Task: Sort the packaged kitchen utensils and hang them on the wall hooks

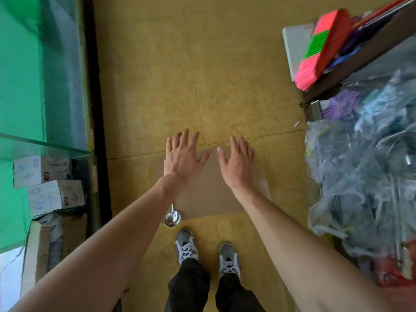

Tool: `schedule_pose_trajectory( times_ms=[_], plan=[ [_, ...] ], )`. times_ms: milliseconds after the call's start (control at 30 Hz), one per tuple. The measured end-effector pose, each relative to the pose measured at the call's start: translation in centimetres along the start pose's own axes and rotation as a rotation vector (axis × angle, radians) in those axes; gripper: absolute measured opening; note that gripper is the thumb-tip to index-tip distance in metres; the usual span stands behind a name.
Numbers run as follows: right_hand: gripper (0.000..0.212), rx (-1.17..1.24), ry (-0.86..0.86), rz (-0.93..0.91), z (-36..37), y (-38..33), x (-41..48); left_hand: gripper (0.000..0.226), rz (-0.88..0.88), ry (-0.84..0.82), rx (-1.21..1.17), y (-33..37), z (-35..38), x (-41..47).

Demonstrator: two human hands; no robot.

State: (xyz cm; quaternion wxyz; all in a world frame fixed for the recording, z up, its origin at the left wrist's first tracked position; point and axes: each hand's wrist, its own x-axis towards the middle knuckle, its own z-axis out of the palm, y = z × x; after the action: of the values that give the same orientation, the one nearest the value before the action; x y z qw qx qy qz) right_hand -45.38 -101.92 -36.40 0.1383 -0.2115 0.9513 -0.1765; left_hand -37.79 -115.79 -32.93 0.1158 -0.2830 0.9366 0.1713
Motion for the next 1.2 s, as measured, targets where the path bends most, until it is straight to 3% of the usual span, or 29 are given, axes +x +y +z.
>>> schedule_pose_trajectory(
  times_ms=[333,633,867,1200],
  plan=[
    [0.070,0.022,0.383,0.243,-23.8,11.1,-1.0,0.077,0.432,0.118,0.091,23.4,-12.2,0.8],
    [0.067,0.018,0.731,0.528,-41.1,21.4,-11.9,0.074,0.875,0.128,0.014,44.3,-17.3,-7.6],
    [0.068,0.063,0.880,0.793,-46.5,27.2,-26.3,0.076,1.143,-0.019,0.006,54.0,-14.9,-20.4],
    [0.063,0.054,1.016,1.178,-46.6,31.1,-50.0,0.063,1.545,-0.253,-0.126,62.0,-10.5,-43.0]
  ],
)
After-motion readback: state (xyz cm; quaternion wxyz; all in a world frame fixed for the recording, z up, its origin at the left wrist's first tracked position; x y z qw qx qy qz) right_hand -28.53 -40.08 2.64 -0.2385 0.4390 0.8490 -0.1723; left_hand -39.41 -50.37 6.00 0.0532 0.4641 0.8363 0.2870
